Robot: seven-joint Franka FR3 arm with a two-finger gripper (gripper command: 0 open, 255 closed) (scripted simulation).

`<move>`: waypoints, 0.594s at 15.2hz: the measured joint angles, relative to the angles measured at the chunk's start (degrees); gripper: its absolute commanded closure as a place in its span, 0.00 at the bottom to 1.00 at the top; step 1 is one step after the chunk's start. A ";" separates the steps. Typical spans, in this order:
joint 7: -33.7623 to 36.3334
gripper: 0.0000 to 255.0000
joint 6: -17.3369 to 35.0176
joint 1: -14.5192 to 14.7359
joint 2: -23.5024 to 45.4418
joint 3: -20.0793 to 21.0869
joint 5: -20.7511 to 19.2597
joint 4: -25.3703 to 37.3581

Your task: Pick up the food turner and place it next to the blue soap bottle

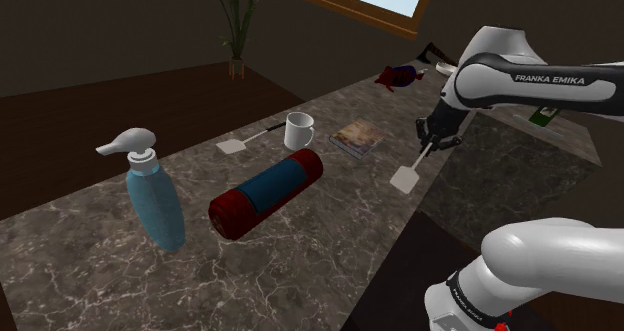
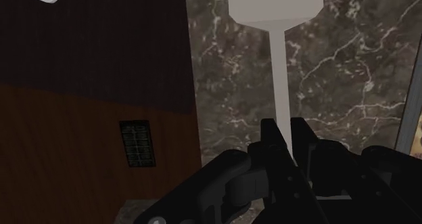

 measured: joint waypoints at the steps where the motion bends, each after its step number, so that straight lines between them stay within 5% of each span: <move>1: -0.11 1.00 -0.85 -0.04 -0.21 -0.10 -0.05 0.66; 9: -0.48 1.00 -7.53 -0.13 -1.34 -0.42 -0.18 6.21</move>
